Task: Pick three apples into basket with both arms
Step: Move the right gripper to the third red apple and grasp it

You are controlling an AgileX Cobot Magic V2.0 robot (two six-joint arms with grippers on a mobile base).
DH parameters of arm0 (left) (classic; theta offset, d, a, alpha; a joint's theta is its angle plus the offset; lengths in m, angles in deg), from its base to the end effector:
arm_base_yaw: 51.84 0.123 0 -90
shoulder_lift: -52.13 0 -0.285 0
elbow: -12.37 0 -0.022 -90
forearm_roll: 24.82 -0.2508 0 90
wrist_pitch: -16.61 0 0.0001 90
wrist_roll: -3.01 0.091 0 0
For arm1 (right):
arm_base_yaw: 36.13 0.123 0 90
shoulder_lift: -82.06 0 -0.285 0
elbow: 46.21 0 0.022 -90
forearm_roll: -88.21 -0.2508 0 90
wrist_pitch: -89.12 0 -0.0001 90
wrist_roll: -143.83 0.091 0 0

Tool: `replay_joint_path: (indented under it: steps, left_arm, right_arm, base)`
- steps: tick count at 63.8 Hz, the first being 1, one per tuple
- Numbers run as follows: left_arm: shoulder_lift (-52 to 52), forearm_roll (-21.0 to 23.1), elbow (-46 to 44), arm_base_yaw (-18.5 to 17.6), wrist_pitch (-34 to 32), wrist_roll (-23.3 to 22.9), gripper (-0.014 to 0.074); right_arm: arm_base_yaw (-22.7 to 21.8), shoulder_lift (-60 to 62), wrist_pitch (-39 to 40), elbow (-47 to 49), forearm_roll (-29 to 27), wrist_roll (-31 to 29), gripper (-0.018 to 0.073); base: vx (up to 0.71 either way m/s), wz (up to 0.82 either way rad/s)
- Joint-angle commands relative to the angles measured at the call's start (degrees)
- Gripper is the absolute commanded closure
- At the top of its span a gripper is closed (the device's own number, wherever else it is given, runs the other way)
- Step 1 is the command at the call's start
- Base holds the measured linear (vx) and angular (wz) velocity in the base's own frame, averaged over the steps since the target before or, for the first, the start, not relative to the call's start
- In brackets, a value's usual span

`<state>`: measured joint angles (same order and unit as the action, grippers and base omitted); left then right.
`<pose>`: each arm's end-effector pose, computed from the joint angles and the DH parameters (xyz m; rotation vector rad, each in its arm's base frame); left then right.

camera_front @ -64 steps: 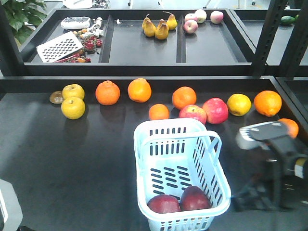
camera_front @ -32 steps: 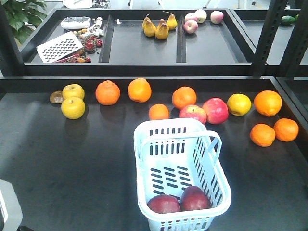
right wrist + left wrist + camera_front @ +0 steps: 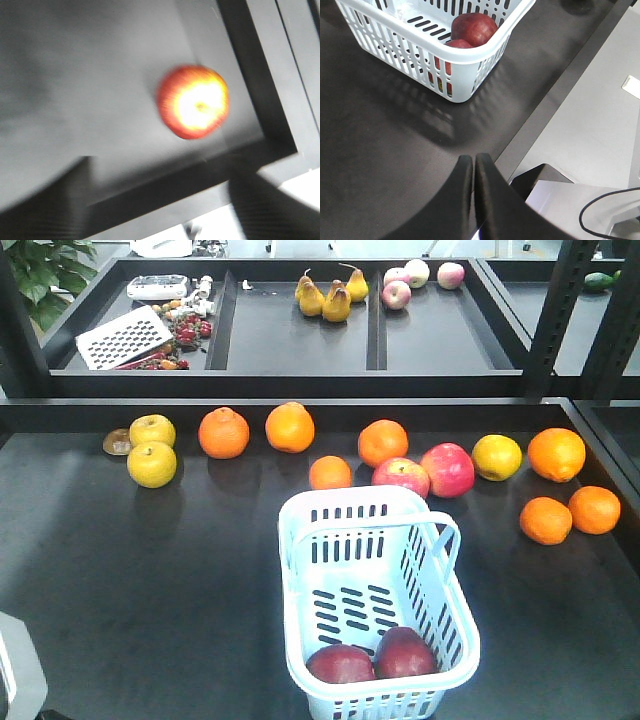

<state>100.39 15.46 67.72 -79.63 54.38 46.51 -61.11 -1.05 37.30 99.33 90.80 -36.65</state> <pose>0.0885 -0.0874 0.2397 0.9449 2.1506 -0.6326 0.1935 -0.0937 0.2200 0.5938 2.9071 -0.1159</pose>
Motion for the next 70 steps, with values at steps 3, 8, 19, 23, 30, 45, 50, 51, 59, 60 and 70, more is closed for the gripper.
replay_joint_path:
  steps: [3,8,19,23,30,45,50,51,59,60,70]
  left_arm:
    - [0.0,2.4,-1.4,0.1,-2.3,-0.3,0.0603]
    - [0.0,2.4,-1.4,0.1,-2.3,-0.3,0.0603]
    - [0.0,2.4,-1.4,0.1,-2.3,-0.3,0.0603]
    - [0.0,2.4,-1.4,0.1,-2.3,-0.3,0.0603]
    - [0.0,2.4,-1.4,0.1,-2.3,-0.3,0.0603]
    - [0.0,2.4,-1.4,0.1,-2.3,-0.3,0.0603]
    - [0.0,2.4,-1.4,0.1,-2.3,-0.3,0.0603]
    - [0.0,2.4,-1.4,0.1,-2.3,-0.3,0.0603]
    - [0.0,2.4,-1.4,0.1,-2.3,-0.3,0.0603]
    - [0.0,2.4,-1.4,0.1,-2.3,-0.3,0.0603]
    - [0.0,2.4,-1.4,0.1,-2.3,-0.3,0.0603]
  right_arm:
    - [-3.8,-4.1,2.1,1.7,0.8,0.5,-0.0169]
    - [-5.4,-6.7,2.5,1.7,1.0,1.0,-0.0168]
    - [-6.4,-9.7,4.6,1.7,2.6,2.4,-0.0140]
    - [-6.4,-10.3,5.4,1.7,2.6,2.4,-0.0125]
    - [-6.4,-11.4,6.0,1.7,2.8,2.4,-0.0105]
    - [-6.4,-14.2,9.4,1.7,2.8,1.9,-0.0090]
    - [-6.4,-15.2,10.5,1.7,2.8,1.9,-0.0088]
    - [-6.4,-15.4,10.8,1.7,2.8,1.9,-0.0088]
    - [-6.4,-18.0,13.0,1.7,3.0,1.5,-0.0084]
    - [-6.4,-18.3,13.3,1.7,3.0,1.5,-0.0083]
    - [-6.4,-22.5,16.1,1.7,3.8,1.5,-0.0076]
  base:
    - [0.00,0.00]
    - [0.00,0.00]
    - [0.00,0.00]
    - [0.00,0.00]
    - [0.00,0.00]
    - [0.00,0.00]
    - [0.00,0.00]
    - [0.00,0.00]
    - [0.00,0.00]
    - [0.00,0.00]
    - [0.00,0.00]
